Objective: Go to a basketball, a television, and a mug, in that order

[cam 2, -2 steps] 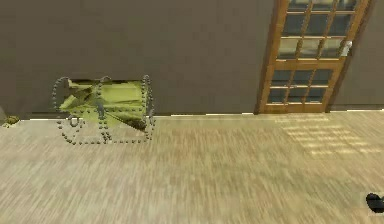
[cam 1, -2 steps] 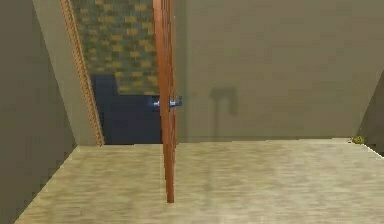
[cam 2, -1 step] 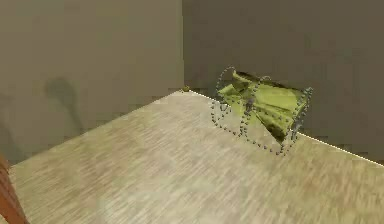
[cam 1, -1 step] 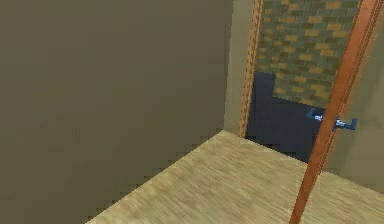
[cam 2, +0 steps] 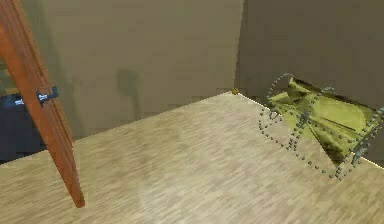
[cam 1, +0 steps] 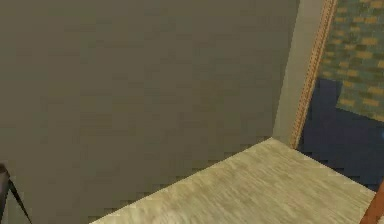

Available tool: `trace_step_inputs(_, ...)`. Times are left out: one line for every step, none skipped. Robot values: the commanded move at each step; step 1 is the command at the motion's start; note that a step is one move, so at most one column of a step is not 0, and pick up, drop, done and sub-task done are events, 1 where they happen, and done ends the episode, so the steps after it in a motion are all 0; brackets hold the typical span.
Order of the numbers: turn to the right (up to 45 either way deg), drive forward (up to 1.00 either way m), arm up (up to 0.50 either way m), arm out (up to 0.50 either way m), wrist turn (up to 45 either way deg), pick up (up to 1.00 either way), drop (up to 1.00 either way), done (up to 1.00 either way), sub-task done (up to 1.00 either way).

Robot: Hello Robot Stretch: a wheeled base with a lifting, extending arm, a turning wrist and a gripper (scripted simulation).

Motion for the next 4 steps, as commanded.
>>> trace_step_inputs(0.0, 0.15, 0.0, 0.0, 0.0, 0.0, 0.0, 0.0, 0.0)
trace_step_inputs(21.0, 0.0, 0.0, 0.0, 0.0, 0.0, 0.0, 0.0, 0.0)
trace_step_inputs(3.0, 0.0, 0.0, 0.0, 0.0, 0.0, 0.0, 0.0, 0.0)
trace_step_inputs(0.0, 1.0, 0.0, 0.0, 0.0, 0.0, 0.0, 0.0, 0.0)
